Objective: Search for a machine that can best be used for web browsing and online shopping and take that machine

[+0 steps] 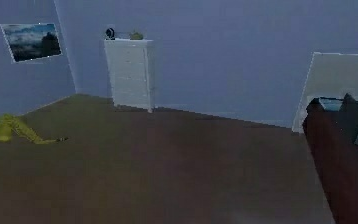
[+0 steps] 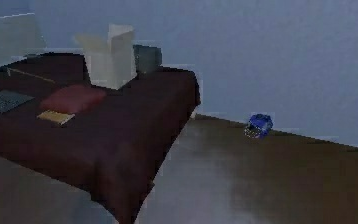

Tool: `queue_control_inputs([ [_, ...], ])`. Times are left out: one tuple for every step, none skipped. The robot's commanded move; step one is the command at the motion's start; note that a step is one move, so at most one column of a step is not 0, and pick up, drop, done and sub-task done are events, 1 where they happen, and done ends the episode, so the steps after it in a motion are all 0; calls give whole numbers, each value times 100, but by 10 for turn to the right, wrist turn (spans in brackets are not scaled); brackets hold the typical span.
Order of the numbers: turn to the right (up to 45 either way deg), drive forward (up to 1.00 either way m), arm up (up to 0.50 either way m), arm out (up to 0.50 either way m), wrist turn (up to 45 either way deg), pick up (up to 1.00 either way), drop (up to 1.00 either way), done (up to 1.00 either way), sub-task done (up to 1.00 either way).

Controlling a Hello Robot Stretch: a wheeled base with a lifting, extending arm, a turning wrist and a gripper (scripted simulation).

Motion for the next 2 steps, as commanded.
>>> queue_control_inputs([
  [90,0,0,0,0,0,0,0,0],
  [0,15,0,0,0,0,0,0,0],
])
